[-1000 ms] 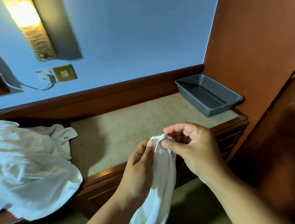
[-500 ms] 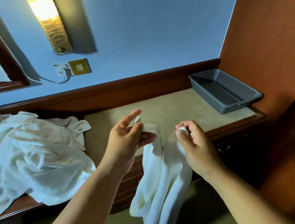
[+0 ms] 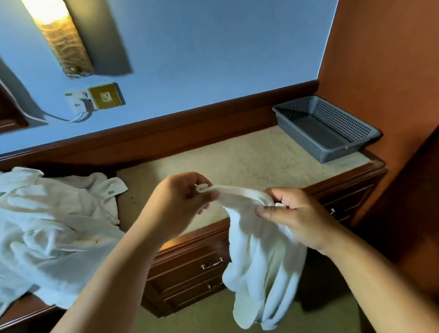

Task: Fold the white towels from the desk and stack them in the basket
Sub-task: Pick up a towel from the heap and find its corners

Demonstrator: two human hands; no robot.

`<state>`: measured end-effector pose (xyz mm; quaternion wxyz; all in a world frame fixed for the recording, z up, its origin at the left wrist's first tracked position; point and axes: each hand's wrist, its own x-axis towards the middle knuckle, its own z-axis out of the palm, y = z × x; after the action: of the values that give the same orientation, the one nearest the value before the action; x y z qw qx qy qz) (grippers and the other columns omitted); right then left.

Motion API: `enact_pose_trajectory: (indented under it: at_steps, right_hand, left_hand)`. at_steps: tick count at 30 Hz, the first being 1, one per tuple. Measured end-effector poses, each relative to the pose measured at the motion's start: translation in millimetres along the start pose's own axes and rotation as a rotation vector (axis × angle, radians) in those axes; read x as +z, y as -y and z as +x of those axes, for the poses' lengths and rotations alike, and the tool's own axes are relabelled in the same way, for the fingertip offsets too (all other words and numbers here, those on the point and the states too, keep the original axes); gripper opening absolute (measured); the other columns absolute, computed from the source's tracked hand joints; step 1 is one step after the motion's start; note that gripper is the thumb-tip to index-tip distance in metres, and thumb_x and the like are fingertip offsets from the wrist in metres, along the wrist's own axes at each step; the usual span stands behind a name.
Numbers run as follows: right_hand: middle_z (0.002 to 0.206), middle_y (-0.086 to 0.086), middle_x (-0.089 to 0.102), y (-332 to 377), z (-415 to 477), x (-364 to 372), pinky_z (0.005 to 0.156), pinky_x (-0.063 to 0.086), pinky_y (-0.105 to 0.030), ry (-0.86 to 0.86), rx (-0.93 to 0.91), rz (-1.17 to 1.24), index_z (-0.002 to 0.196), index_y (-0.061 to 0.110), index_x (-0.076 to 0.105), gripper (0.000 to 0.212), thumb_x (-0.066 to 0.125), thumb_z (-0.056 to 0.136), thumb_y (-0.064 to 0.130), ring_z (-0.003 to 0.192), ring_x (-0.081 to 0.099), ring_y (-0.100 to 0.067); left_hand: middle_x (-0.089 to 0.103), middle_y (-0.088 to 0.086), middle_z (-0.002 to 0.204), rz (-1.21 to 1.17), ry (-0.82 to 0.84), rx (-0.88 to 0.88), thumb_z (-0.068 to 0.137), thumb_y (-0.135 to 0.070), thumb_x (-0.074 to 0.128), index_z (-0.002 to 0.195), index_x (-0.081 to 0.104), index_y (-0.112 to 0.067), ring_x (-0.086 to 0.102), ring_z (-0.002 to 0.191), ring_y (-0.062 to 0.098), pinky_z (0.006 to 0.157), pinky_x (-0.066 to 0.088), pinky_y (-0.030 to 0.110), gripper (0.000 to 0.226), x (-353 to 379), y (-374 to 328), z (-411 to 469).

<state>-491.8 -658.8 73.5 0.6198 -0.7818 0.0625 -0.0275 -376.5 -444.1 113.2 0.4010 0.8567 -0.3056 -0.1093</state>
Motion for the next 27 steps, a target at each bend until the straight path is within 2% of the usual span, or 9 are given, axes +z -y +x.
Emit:
enact_pose_trajectory:
  at_steps: [2,7,9,11,13,17,20,25,27]
  right_hand:
    - [0.098,-0.02,0.073,-0.3,-0.8,-7.9,0.086,0.053,-0.061,0.074,0.067,0.01,0.098,0.015,0.072,0.024,0.069,0.085,0.034,0.094,0.069,-0.043]
    - [0.105,-0.016,0.073,-12.0,-5.7,-17.6,0.091,0.053,-0.037,0.127,0.205,0.076,0.105,0.006,0.069,0.017,0.07,0.092,0.017,0.101,0.069,-0.027]
    - [0.1,-0.011,0.071,-22.5,0.7,-20.5,0.087,0.049,-0.025,-0.11,0.268,0.069,0.102,0.007,0.069,0.009,0.066,0.095,0.012,0.1,0.065,-0.019]
    - [0.092,-0.008,0.067,-30.5,6.6,-27.7,0.075,0.046,-0.025,-0.423,0.322,0.065,0.096,0.016,0.069,0.003,0.068,0.094,0.016,0.092,0.063,-0.018]
    - [0.089,-0.006,0.065,-32.2,6.3,-37.2,0.068,0.05,-0.03,-0.561,0.354,0.179,0.094,0.016,0.07,0.003,0.069,0.094,0.014,0.085,0.063,-0.019]
    - [0.103,-0.013,0.072,-20.5,-7.7,-40.2,0.075,0.061,-0.033,-0.516,0.308,0.365,0.098,0.01,0.072,0.011,0.069,0.09,0.004,0.097,0.072,-0.025]
    - [0.098,-0.015,0.076,-6.8,-18.5,-26.9,0.076,0.062,-0.031,-0.47,0.256,0.493,0.096,0.005,0.073,0.014,0.071,0.084,0.002,0.09,0.074,-0.024]
    - [0.096,-0.024,0.074,17.5,-28.8,1.6,0.076,0.06,-0.03,-0.285,0.183,0.614,0.096,-0.001,0.072,0.016,0.058,0.088,-0.005,0.089,0.074,-0.029]
    - [0.095,-0.024,0.074,24.4,-28.7,8.7,0.08,0.06,-0.033,-0.228,0.137,0.649,0.095,0.0,0.073,0.026,0.059,0.075,-0.007,0.09,0.073,-0.029]
  left_hand:
    - [0.063,-0.01,0.089,0.15,0.01,0.053,0.093,-0.037,0.065,0.094,0.069,-0.024,0.06,0.079,0.005,0.064,0.045,0.016,0.014,3.3,10.0,2.8]
    - [0.053,-0.005,0.063,-0.345,0.137,0.035,0.099,-0.037,0.056,0.074,0.061,-0.023,0.052,0.059,0.014,0.054,0.042,0.029,0.029,7.1,20.0,2.7]
    - [0.056,-0.004,0.06,-0.469,-0.004,-0.085,0.102,-0.027,0.057,0.079,0.063,-0.015,0.058,0.057,0.014,0.054,0.048,0.028,0.027,13.1,17.4,5.6]
    - [0.063,-0.003,0.06,-0.55,-0.159,-0.19,0.101,-0.022,0.059,0.086,0.064,-0.007,0.065,0.059,0.014,0.056,0.053,0.024,0.022,17.3,14.0,8.0]
    - [0.068,0.002,0.072,-0.607,-0.234,-0.247,0.099,-0.024,0.061,0.094,0.066,-0.006,0.071,0.066,0.013,0.062,0.058,0.025,0.019,21.7,14.9,8.7]
    - [0.068,0.01,0.078,-0.659,-0.317,-0.316,0.097,-0.023,0.064,0.091,0.067,-0.004,0.071,0.069,0.016,0.065,0.059,0.028,0.02,32.3,19.0,7.5]
    - [0.066,0.01,0.076,-0.729,-0.314,-0.325,0.093,-0.024,0.07,0.09,0.065,0.0,0.068,0.066,0.016,0.067,0.059,0.03,0.024,41.1,12.6,6.3]
    - [0.067,0.005,0.076,-0.817,-0.204,-0.224,0.089,-0.02,0.072,0.096,0.066,-0.002,0.064,0.07,0.015,0.07,0.056,0.029,0.02,53.3,-3.9,-0.8]
    - [0.066,0.005,0.075,-0.843,-0.16,-0.145,0.088,-0.022,0.073,0.095,0.065,-0.003,0.062,0.071,0.017,0.07,0.054,0.033,0.022,53.2,-9.3,-2.6]
